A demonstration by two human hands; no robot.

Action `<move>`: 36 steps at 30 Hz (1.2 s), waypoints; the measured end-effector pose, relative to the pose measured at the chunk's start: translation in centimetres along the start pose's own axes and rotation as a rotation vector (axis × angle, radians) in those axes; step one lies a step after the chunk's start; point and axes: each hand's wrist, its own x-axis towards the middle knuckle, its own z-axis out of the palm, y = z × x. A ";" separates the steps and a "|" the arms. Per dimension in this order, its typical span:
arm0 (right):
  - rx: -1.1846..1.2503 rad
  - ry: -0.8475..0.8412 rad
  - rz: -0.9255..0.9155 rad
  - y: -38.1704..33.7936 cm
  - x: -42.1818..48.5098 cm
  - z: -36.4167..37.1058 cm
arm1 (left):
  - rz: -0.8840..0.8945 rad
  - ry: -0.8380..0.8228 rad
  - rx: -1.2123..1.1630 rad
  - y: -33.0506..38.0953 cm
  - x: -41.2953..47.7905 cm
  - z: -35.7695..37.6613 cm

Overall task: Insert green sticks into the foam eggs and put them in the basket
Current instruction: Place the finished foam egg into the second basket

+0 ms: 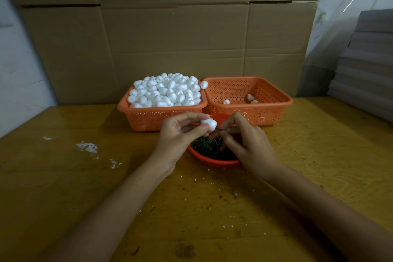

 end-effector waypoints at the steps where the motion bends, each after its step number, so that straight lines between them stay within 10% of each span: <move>1: 0.002 -0.003 -0.002 0.0 0.0 0.0 | 0.003 -0.005 0.007 0.0 0.0 0.0; 36: -0.047 -0.090 0.039 -0.4 0.2 -0.4 | 0.013 -0.150 -0.041 1.1 -0.5 0.3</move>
